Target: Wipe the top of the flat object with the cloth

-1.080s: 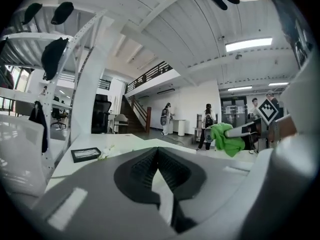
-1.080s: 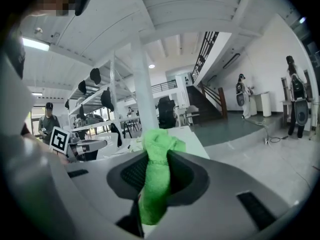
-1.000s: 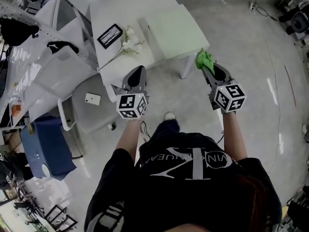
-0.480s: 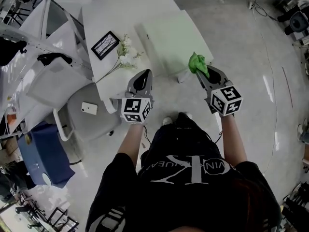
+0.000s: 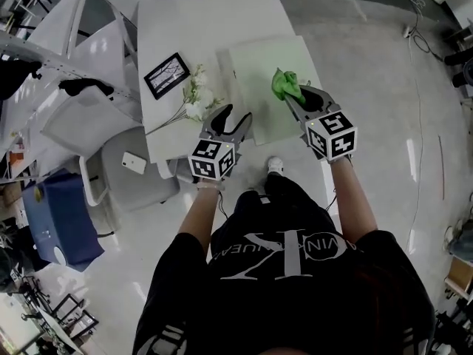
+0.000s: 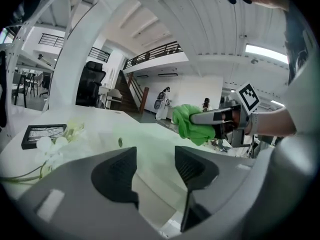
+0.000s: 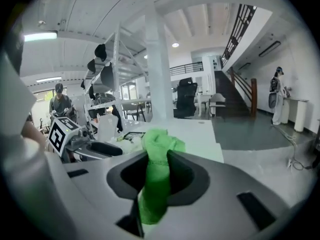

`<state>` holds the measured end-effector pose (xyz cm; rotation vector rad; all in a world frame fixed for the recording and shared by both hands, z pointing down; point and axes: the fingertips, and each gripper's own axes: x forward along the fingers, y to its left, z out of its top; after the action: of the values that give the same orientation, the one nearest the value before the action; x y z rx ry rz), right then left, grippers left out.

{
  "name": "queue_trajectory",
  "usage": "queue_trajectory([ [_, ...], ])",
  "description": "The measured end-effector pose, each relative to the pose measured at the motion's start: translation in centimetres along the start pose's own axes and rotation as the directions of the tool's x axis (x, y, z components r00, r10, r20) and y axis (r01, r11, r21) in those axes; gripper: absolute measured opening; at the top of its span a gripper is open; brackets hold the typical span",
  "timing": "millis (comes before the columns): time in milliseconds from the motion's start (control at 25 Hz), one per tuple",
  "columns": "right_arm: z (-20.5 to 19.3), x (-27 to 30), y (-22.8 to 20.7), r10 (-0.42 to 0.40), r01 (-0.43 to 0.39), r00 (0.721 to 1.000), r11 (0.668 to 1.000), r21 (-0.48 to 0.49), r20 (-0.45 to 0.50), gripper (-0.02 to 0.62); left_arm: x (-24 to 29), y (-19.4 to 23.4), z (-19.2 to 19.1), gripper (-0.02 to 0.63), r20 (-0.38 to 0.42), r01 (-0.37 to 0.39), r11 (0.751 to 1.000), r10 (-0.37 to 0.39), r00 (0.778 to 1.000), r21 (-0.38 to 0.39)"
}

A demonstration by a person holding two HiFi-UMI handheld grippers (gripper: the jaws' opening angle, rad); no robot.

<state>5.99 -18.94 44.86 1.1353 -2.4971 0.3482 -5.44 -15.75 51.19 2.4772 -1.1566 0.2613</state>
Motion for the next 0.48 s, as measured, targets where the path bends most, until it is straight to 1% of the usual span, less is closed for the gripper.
queue_trajectory([
  [160, 1.4, 3.9, -1.8, 0.053, -0.055, 0.998, 0.997, -0.047, -0.042, 0.078, 2.9, 2.5, 0.5, 0.227, -0.018, -0.074, 0.993, 0.073, 0.997, -0.096],
  [240, 1.8, 5.6, -2.0, 0.094, -0.097, 0.994, 0.993, -0.068, -0.049, 0.078, 3.8, 3.3, -0.1, 0.227, -0.042, -0.105, 0.988, 0.101, 0.994, -0.115],
  [320, 1.8, 7.2, -2.1, 0.120, -0.126, 0.991, 0.987, -0.098, -0.064, 0.078, 4.5, 3.7, -0.6, 0.227, -0.062, -0.119, 0.986, 0.112, 0.992, -0.118],
  [480, 2.4, 10.6, -1.9, 0.132, -0.151, 0.985, 0.970, -0.189, -0.110, 0.078, 5.3, 4.1, -1.0, 0.224, -0.081, -0.121, 0.980, 0.109, 0.991, -0.155],
])
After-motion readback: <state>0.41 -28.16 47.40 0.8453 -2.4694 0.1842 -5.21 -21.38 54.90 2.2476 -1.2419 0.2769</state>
